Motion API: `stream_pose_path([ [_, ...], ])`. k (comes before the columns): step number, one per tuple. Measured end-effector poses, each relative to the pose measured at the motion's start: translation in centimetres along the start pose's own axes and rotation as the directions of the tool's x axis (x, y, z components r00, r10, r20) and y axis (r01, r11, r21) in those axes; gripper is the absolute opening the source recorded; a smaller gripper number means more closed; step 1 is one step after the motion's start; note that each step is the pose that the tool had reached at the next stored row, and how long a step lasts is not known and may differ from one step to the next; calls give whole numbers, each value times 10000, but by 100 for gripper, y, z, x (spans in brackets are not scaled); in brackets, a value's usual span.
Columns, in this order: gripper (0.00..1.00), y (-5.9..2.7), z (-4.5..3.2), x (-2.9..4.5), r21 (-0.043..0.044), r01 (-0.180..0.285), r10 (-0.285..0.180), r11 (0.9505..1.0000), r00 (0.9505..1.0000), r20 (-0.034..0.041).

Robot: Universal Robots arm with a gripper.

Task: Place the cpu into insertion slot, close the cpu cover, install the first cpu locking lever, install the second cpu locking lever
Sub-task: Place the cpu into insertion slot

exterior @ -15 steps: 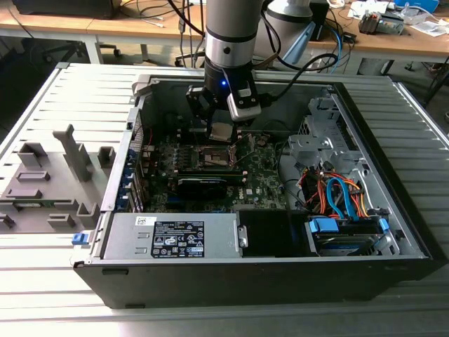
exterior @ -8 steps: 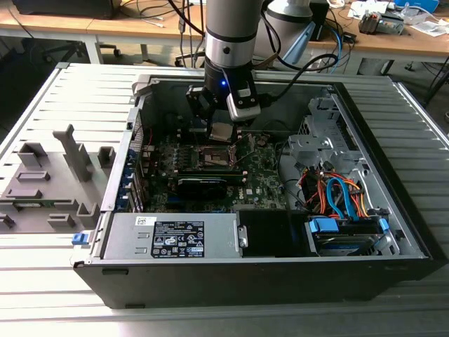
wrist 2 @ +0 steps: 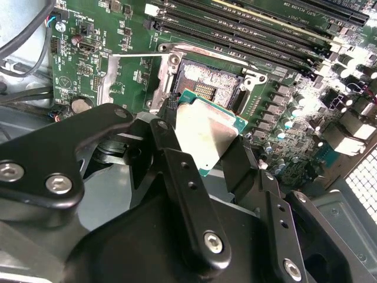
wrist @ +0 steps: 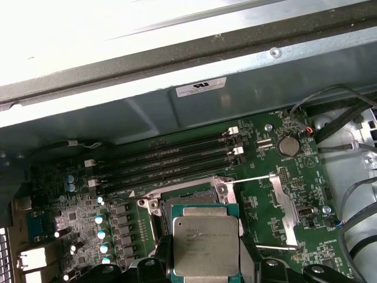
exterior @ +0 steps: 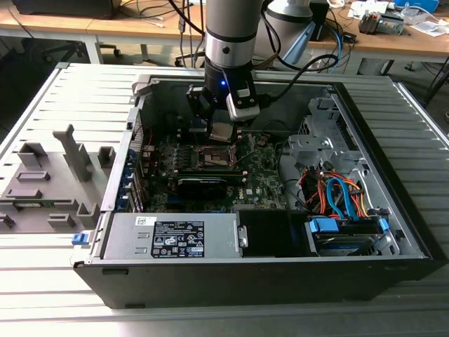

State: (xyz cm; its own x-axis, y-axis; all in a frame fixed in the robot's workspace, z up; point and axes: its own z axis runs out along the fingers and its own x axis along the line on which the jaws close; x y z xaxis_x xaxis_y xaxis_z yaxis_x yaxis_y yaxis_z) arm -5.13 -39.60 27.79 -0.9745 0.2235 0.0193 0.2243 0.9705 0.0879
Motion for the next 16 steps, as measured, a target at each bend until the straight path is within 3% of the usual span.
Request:
stream_pose_path([
  [16,54,0,0,0,-6,-356,356,9994,9994,32],
])
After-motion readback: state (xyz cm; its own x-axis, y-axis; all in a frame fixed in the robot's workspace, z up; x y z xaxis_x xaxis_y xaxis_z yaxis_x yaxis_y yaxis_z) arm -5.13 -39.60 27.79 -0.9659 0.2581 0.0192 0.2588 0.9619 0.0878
